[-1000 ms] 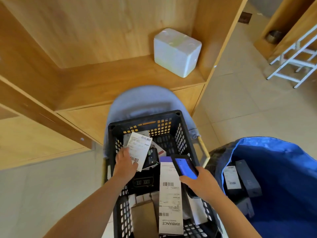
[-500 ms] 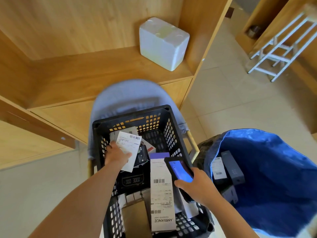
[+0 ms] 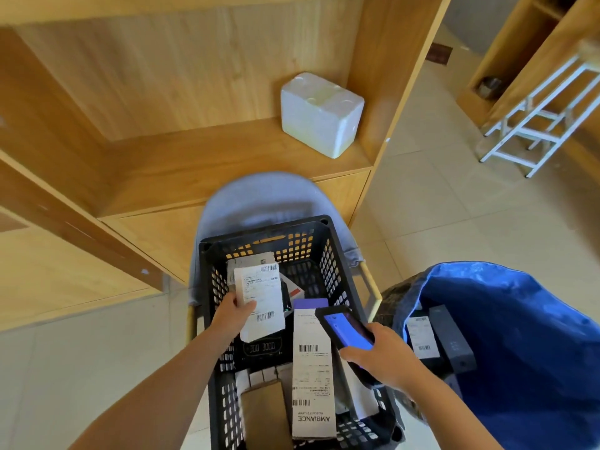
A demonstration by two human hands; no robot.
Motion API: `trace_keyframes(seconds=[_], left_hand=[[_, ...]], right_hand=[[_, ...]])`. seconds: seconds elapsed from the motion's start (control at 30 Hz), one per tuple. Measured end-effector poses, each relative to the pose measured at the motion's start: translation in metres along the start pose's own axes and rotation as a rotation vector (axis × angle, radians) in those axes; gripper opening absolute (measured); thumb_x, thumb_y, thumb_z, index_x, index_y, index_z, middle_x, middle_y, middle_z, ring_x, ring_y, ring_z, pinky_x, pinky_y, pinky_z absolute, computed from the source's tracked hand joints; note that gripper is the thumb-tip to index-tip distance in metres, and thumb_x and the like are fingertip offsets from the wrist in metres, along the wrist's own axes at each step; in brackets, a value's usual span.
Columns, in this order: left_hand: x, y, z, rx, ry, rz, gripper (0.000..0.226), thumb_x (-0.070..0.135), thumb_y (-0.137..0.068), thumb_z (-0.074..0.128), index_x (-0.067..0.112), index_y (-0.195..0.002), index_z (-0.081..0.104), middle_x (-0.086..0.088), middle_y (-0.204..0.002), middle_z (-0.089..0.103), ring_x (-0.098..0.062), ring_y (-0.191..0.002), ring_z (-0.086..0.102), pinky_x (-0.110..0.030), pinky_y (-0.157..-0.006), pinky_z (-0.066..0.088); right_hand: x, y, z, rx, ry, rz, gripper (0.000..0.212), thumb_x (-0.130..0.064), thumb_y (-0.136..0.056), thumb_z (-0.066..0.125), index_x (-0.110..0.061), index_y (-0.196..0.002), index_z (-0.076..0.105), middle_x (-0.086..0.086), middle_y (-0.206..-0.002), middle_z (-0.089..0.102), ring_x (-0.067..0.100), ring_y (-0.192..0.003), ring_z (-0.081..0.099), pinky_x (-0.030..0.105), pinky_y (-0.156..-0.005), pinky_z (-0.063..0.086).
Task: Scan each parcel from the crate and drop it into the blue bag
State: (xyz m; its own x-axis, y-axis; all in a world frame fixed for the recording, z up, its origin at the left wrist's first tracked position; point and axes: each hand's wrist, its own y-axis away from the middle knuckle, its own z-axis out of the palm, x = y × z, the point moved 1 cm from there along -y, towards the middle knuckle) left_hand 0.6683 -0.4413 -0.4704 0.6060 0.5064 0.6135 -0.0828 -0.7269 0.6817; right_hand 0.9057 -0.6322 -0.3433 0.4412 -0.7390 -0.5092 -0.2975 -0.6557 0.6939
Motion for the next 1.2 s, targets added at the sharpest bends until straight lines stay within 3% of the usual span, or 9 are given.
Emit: trace_keyframes(seconds=[0.13, 0.23, 0.33, 0.47, 0.57, 0.83, 0.93, 1.07, 1.2], left_hand=[[-0.004, 0.015, -0.010, -0.015, 0.113, 0.004, 0.033, 0.018, -0.093, 0.064, 0.012, -0.124, 0.052, -0.005, -0.124, 0.062, -0.025, -0.109, 0.062, -0.047, -0.097, 0.052], [-0.003, 0.027, -0.013, 0.003, 0.155, 0.020, 0.026, 0.013, -0.095, 0.062, 0.015, -0.118, 0.051, -0.004, -0.118, 0.061, -0.026, -0.109, 0.060, -0.044, -0.094, 0.051], [0.000, 0.036, -0.016, 0.034, 0.177, 0.031, 0.028, 0.012, -0.094, 0.062, 0.011, -0.120, 0.051, -0.004, -0.118, 0.060, -0.024, -0.105, 0.059, -0.039, -0.086, 0.050], [0.000, 0.039, -0.019, 0.063, 0.181, 0.053, 0.028, 0.013, -0.094, 0.063, 0.010, -0.119, 0.051, -0.005, -0.117, 0.060, -0.025, -0.105, 0.059, -0.040, -0.088, 0.051], [0.001, 0.041, -0.018, 0.072, 0.172, 0.053, 0.032, 0.016, -0.094, 0.064, 0.010, -0.122, 0.051, -0.005, -0.118, 0.060, -0.025, -0.106, 0.059, -0.040, -0.088, 0.051], [-0.003, 0.033, -0.018, 0.037, 0.120, 0.052, 0.036, 0.021, -0.092, 0.066, 0.012, -0.124, 0.054, -0.003, -0.121, 0.064, -0.024, -0.107, 0.063, -0.048, -0.094, 0.053], [-0.002, 0.032, -0.017, 0.035, 0.090, 0.057, 0.034, 0.022, -0.092, 0.066, 0.014, -0.124, 0.056, -0.002, -0.121, 0.065, -0.023, -0.105, 0.063, -0.047, -0.094, 0.054], [0.013, 0.045, -0.013, 0.026, 0.107, 0.090, 0.031, 0.022, -0.095, 0.063, 0.014, -0.124, 0.056, -0.001, -0.120, 0.064, -0.021, -0.104, 0.063, -0.040, -0.090, 0.053], [0.041, 0.062, -0.002, -0.024, 0.166, 0.169, 0.024, 0.028, -0.099, 0.057, 0.016, -0.119, 0.057, 0.002, -0.112, 0.067, -0.015, -0.098, 0.065, -0.028, -0.080, 0.052]], right_hand=[[-0.001, 0.006, -0.003, -0.046, 0.055, -0.031, 0.044, -0.057, -0.069, 0.073, -0.026, -0.095, 0.057, -0.003, -0.087, 0.065, 0.011, -0.072, 0.063, 0.024, -0.064, 0.050], [-0.002, 0.010, -0.004, -0.067, 0.095, -0.053, 0.056, -0.065, -0.062, 0.070, -0.021, -0.096, 0.060, 0.002, -0.087, 0.067, 0.013, -0.068, 0.061, 0.026, -0.062, 0.047], [-0.004, 0.013, -0.003, -0.100, 0.110, -0.088, 0.059, -0.061, -0.067, 0.072, -0.012, -0.096, 0.061, -0.002, -0.075, 0.058, 0.011, -0.061, 0.051, 0.024, -0.059, 0.038], [-0.009, 0.018, -0.003, -0.143, 0.145, -0.129, 0.064, -0.062, -0.064, 0.071, -0.008, -0.097, 0.062, -0.002, -0.077, 0.057, 0.013, -0.065, 0.051, 0.028, -0.063, 0.038], [-0.010, 0.021, -0.001, -0.178, 0.164, -0.156, 0.058, -0.064, -0.059, 0.067, -0.015, -0.087, 0.054, 0.004, -0.079, 0.049, 0.018, -0.067, 0.045, 0.032, -0.064, 0.033], [-0.002, 0.026, 0.003, -0.192, 0.160, -0.128, 0.063, -0.068, -0.058, 0.066, -0.016, -0.089, 0.049, 0.004, -0.083, 0.046, 0.019, -0.070, 0.044, 0.033, -0.065, 0.033], [0.000, 0.027, 0.002, -0.175, 0.134, -0.116, 0.057, -0.061, -0.064, 0.070, -0.013, -0.091, 0.054, 0.000, -0.079, 0.050, 0.016, -0.067, 0.047, 0.028, -0.062, 0.036], [0.007, 0.026, 0.001, -0.125, 0.085, -0.105, 0.070, -0.064, -0.061, 0.068, -0.009, -0.104, 0.061, 0.001, -0.082, 0.057, 0.015, -0.068, 0.052, 0.028, -0.064, 0.041], [0.017, 0.027, -0.005, -0.046, 0.028, -0.066, 0.046, -0.057, -0.071, 0.072, -0.023, -0.098, 0.059, -0.004, -0.086, 0.064, 0.009, -0.069, 0.059, 0.022, -0.063, 0.046]])
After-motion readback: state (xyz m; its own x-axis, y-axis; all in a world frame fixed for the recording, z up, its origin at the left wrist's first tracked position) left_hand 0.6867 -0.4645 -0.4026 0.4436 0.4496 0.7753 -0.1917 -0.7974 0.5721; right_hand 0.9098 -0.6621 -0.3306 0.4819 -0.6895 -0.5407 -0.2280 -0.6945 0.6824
